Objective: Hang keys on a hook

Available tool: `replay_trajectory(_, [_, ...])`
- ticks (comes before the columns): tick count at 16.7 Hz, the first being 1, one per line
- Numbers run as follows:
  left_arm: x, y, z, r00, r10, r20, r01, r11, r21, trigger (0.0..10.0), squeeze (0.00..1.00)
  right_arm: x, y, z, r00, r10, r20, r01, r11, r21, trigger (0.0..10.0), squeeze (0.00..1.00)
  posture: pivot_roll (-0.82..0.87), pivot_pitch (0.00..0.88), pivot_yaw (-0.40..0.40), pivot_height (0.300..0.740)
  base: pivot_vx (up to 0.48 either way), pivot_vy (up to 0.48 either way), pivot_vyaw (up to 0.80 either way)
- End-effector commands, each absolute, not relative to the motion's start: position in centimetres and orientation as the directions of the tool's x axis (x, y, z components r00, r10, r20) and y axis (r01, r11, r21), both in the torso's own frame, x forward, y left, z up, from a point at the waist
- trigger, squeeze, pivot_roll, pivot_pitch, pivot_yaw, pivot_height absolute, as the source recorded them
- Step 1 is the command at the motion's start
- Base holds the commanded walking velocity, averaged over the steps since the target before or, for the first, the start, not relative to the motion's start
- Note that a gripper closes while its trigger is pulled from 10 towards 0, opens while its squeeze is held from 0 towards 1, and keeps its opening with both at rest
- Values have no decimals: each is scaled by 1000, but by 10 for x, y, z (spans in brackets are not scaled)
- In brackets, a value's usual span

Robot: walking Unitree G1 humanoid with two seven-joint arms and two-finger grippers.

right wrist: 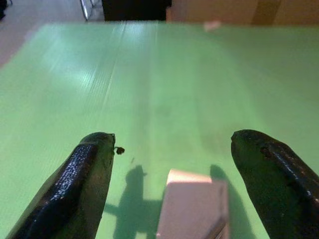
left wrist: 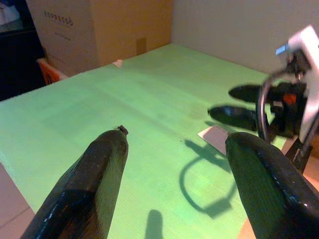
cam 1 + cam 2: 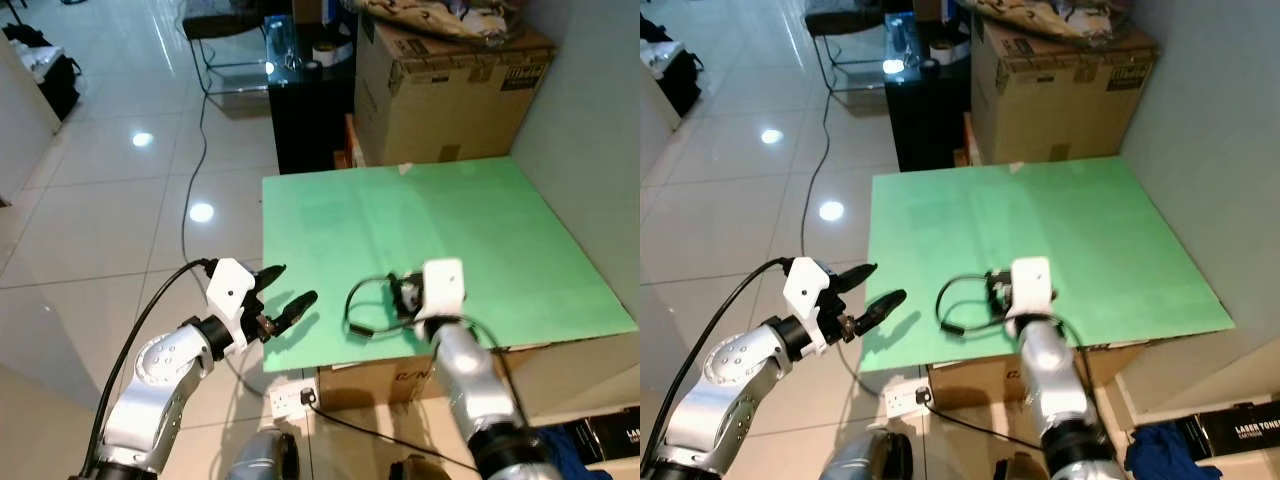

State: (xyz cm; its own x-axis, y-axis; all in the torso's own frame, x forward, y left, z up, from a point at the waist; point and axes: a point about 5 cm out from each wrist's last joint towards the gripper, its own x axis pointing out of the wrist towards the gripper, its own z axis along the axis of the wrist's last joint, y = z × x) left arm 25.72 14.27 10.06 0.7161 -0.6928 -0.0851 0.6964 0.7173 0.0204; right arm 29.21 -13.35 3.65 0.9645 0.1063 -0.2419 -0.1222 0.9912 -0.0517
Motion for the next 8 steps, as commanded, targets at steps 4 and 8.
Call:
replay_trajectory(4, [256,152,100,717,-688,-110,695,719,28,10000,0,279,-124,20,955,102,-280,-118,992,-40,10000,0,16,132,50,699,0,0,0])
replay_trajectory(8, [265,161,101,743,-662,-103,667,744,28,10000,0,265,-127,8,949,51,-310,-84,992,-93,10000,0,3,130,55,699,0,0,0])
